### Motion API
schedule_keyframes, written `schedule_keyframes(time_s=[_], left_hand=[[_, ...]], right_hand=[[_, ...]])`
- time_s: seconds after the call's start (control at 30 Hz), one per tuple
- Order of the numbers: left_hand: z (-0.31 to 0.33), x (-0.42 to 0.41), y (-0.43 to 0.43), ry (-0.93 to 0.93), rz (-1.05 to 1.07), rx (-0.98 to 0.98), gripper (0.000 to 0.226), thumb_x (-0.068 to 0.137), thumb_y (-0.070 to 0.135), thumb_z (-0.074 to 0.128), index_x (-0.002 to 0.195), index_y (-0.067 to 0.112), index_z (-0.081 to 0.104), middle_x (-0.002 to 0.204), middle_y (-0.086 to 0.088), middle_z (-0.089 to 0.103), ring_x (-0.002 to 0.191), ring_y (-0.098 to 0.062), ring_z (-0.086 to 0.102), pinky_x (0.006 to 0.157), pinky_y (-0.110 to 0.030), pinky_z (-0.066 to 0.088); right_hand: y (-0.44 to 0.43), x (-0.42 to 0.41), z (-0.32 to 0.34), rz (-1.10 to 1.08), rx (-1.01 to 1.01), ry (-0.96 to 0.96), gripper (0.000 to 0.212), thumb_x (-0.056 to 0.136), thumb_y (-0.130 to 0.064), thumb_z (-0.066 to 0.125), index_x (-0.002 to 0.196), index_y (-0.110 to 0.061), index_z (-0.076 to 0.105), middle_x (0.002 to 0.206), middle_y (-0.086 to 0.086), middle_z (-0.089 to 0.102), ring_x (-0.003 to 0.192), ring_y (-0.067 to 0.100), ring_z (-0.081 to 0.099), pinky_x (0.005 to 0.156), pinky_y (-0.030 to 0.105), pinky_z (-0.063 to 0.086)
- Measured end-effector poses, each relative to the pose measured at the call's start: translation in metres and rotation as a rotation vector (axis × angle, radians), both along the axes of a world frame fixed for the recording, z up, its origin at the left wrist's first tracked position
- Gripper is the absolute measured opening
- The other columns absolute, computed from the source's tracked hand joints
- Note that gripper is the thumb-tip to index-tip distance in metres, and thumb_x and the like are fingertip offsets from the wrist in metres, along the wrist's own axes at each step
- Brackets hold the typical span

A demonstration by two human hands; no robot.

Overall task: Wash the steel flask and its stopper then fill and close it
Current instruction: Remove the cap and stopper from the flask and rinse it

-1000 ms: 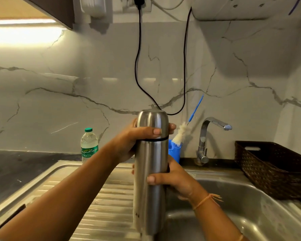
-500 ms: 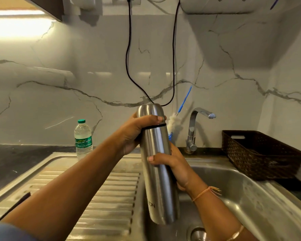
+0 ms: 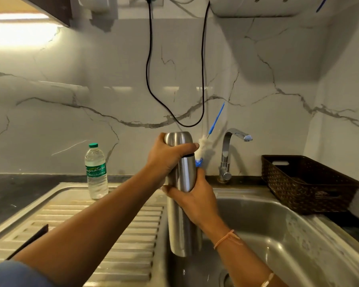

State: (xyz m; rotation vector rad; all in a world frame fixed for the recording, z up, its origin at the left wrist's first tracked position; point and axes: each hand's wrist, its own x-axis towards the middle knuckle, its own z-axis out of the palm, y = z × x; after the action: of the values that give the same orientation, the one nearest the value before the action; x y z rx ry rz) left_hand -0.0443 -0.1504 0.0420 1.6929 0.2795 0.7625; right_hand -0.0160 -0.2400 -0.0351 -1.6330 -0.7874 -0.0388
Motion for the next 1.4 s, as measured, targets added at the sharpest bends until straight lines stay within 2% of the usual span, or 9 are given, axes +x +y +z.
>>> schedule_keyframes(time_s=[0.13,0.27,0.47,0.53,0.67,0.87,1.03,1.27,1.4], left_hand=[[0.009,-0.003,0.007,0.066,-0.231,-0.009,0.049,0.082,0.019,0.067,0.124,0.023,0.042,0.111,-0.008,0.056,0.094,-0.02,0.058,0.076,-0.031,0.052],[0.021,-0.006,0.027,0.097,-0.457,-0.086,0.084,0.065,0.009,0.071,0.14,0.015,0.036,0.114,-0.009,0.058,0.102,-0.022,0.059,0.084,-0.032,0.052],[0.01,0.005,0.007,0.158,0.138,0.408,0.098,0.057,0.043,0.085,0.137,0.024,0.033,0.124,0.001,0.041,0.109,-0.019,0.049,0.093,-0.037,0.048],[0.008,0.005,0.007,0.151,-0.025,0.305,0.097,0.063,0.038,0.083,0.14,0.028,0.025,0.129,-0.003,0.038,0.112,-0.022,0.048,0.097,-0.04,0.047],[0.016,-0.004,0.012,0.145,-0.48,0.011,0.078,0.083,-0.003,0.061,0.145,0.024,0.023,0.125,-0.012,0.049,0.107,-0.022,0.054,0.098,-0.035,0.046],[0.0,0.01,0.008,0.156,-0.098,0.13,0.094,0.063,0.034,0.085,0.137,0.03,0.026,0.125,-0.008,0.047,0.108,-0.025,0.054,0.096,-0.041,0.049],[-0.001,0.006,0.015,0.129,-0.367,-0.029,0.081,0.081,0.001,0.065,0.147,0.022,0.022,0.121,-0.01,0.052,0.108,-0.024,0.055,0.098,-0.04,0.046],[-0.016,0.016,0.01,0.081,-0.022,0.047,0.092,0.062,0.035,0.085,0.136,0.025,0.033,0.126,-0.005,0.05,0.107,-0.021,0.056,0.093,-0.04,0.051],[-0.015,0.015,0.016,0.185,-0.259,0.028,0.086,0.075,0.02,0.076,0.141,0.028,0.023,0.123,-0.008,0.048,0.11,-0.026,0.054,0.098,-0.045,0.047]], right_hand=[[0.003,0.008,-0.004,0.029,0.097,0.089,0.059,0.065,-0.035,0.083,0.108,-0.034,0.042,0.1,-0.007,0.06,0.088,0.01,0.062,0.078,0.029,0.055],[-0.002,0.016,-0.004,0.215,0.194,0.234,0.062,0.054,-0.041,0.08,0.106,-0.037,0.047,0.103,-0.002,0.062,0.089,0.013,0.065,0.074,0.025,0.055],[-0.002,0.017,-0.011,-0.149,0.001,-0.165,0.07,0.067,-0.047,0.079,0.122,-0.027,0.042,0.098,-0.01,0.06,0.084,0.007,0.062,0.074,0.023,0.054],[-0.006,0.021,-0.012,-0.147,-0.001,-0.182,0.072,0.066,-0.045,0.08,0.124,-0.023,0.044,0.099,-0.009,0.061,0.085,0.009,0.062,0.075,0.024,0.054],[-0.008,0.026,-0.014,-0.091,0.066,-0.088,0.071,0.067,-0.037,0.082,0.125,-0.018,0.047,0.097,-0.013,0.06,0.085,0.006,0.062,0.072,0.021,0.054],[-0.008,0.027,-0.015,-0.138,-0.031,-0.144,0.073,0.064,-0.048,0.08,0.123,-0.024,0.045,0.101,-0.007,0.062,0.087,0.01,0.063,0.078,0.029,0.056],[-0.005,0.027,-0.02,-0.142,-0.006,-0.087,0.073,0.065,-0.044,0.081,0.124,-0.019,0.046,0.099,-0.006,0.06,0.086,0.009,0.062,0.079,0.032,0.057],[-0.004,0.026,-0.021,-0.233,-0.13,-0.195,0.077,0.063,-0.056,0.075,0.125,-0.026,0.041,0.1,-0.008,0.06,0.085,0.011,0.062,0.078,0.031,0.056],[-0.004,0.028,-0.026,-0.245,-0.107,-0.154,0.075,0.062,-0.055,0.077,0.123,-0.025,0.044,0.096,-0.008,0.061,0.082,0.011,0.063,0.077,0.035,0.057]])
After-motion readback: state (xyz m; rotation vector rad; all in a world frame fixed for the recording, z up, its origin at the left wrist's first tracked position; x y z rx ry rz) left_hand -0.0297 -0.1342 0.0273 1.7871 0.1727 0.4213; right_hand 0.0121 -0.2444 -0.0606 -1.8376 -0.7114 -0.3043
